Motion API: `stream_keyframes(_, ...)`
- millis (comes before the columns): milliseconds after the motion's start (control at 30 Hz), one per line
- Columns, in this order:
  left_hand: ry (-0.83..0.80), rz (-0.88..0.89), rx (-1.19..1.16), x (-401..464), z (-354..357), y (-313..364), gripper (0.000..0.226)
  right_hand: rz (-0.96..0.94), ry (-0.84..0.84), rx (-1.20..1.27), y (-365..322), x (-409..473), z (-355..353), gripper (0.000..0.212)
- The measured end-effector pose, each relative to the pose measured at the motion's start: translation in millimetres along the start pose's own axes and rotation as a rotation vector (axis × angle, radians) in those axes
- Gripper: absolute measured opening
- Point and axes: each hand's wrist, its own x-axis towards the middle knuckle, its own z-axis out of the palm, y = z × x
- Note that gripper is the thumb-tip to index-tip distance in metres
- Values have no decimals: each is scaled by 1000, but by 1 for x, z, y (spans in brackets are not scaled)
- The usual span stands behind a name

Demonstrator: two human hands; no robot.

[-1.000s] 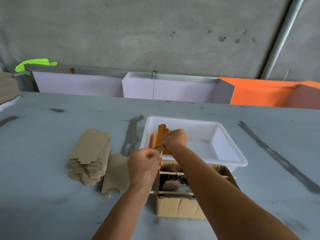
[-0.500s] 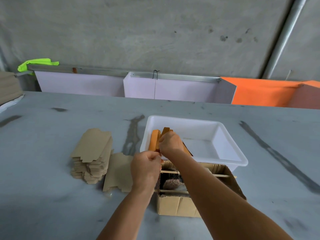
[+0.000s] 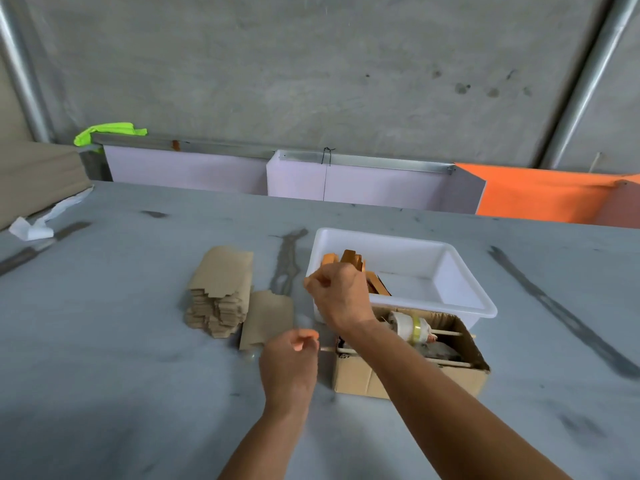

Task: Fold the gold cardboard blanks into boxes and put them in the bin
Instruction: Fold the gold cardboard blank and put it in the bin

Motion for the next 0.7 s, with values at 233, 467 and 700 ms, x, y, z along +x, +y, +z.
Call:
stream_keyframes(233, 151, -52, 5, 0, -35, -32, 25, -59, -264, -155, -3, -24, 52, 26)
stream_keyframes(467, 251, -64, -11, 6, -49, -38, 38, -198, -390, -642, 13, -31, 91, 34)
stream_keyframes(700, 280, -49, -39, 12, -52, -44, 43, -483, -350, -869, 14, -41, 90, 14)
